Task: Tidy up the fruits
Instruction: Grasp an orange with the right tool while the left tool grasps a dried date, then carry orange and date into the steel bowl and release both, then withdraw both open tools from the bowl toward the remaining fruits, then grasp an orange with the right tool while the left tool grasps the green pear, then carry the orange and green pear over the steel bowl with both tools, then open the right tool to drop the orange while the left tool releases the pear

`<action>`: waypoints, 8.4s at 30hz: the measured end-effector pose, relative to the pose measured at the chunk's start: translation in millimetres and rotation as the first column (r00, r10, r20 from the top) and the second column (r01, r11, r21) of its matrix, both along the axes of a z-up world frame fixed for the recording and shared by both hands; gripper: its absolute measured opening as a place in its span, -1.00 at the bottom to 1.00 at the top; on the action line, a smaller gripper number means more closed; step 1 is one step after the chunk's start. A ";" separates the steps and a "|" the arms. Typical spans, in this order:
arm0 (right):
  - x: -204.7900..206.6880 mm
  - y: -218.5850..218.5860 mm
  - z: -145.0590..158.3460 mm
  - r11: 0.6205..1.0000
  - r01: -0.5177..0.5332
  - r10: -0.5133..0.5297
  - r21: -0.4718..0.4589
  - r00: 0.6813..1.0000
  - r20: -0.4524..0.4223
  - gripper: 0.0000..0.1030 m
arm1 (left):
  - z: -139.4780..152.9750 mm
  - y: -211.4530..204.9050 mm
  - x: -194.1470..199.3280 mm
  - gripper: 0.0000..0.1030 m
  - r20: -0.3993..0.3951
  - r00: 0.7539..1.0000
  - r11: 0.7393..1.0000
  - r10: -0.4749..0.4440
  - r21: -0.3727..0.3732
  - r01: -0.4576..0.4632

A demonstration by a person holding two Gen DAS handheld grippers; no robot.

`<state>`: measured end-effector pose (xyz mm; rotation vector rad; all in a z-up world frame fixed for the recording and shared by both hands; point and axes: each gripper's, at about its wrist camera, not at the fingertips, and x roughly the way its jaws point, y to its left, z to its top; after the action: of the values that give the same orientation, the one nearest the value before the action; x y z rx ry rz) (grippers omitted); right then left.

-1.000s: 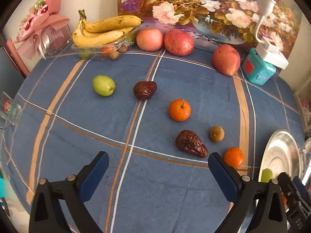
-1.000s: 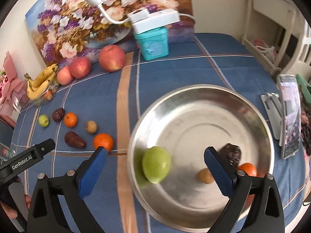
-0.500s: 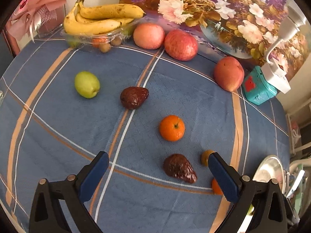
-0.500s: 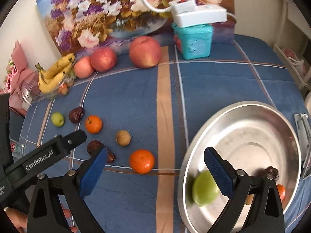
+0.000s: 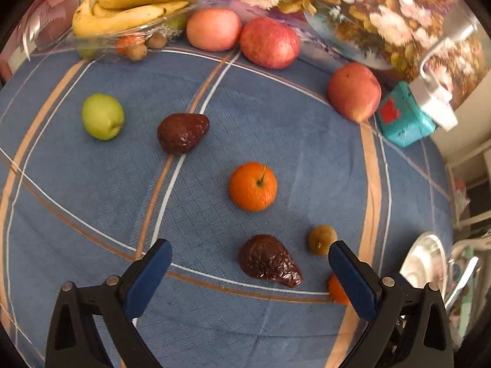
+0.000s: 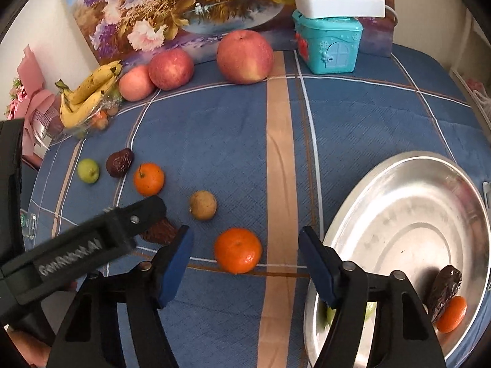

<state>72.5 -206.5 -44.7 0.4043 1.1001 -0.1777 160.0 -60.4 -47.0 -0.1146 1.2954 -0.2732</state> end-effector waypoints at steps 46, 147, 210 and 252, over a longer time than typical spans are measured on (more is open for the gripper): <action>-35.1 -45.4 36.6 0.991 0.103 -0.108 0.083 0.992 0.061 -0.31 | 52.1 -14.2 -21.2 -0.25 0.038 0.999 0.987 -0.028 -0.157 0.034; 33.4 17.5 40.4 0.998 -0.053 0.054 -0.017 0.993 0.102 0.83 | 55.9 73.3 65.3 1.00 0.192 0.981 0.989 -0.013 0.148 -0.015; -22.8 -32.9 48.8 0.995 0.095 -0.095 0.009 0.994 0.053 -0.28 | 73.5 0.7 -20.2 -0.01 0.122 0.993 0.999 0.008 -0.044 -0.002; -93.3 -147.0 28.3 0.940 0.339 -0.337 0.023 0.939 -0.073 -0.26 | 33.1 -172.1 -123.9 0.02 -0.031 0.882 0.883 -0.470 -0.032 0.469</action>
<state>-20.8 -353.5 -16.5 0.6228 1.0954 -0.4797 36.1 -232.4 -13.9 0.1812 1.3460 -0.7064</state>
